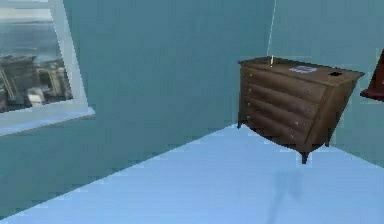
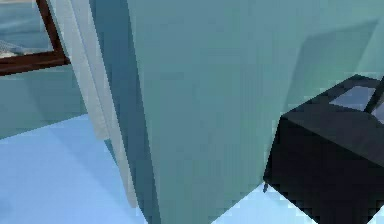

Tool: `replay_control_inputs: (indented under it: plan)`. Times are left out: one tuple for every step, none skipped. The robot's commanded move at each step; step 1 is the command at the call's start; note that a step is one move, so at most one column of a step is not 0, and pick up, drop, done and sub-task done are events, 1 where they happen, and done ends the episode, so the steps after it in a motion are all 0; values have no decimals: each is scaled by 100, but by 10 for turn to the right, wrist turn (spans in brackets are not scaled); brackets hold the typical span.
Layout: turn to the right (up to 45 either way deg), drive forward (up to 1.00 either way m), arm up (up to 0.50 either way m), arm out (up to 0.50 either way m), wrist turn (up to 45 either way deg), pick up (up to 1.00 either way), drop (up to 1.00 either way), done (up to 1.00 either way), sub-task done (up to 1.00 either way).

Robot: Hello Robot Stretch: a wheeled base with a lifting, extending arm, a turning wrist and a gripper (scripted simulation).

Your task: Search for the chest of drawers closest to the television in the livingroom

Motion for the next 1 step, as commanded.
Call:
replay_control_inputs:
  plan:
    - [-60,0,0,0,0,0,0,0,0]
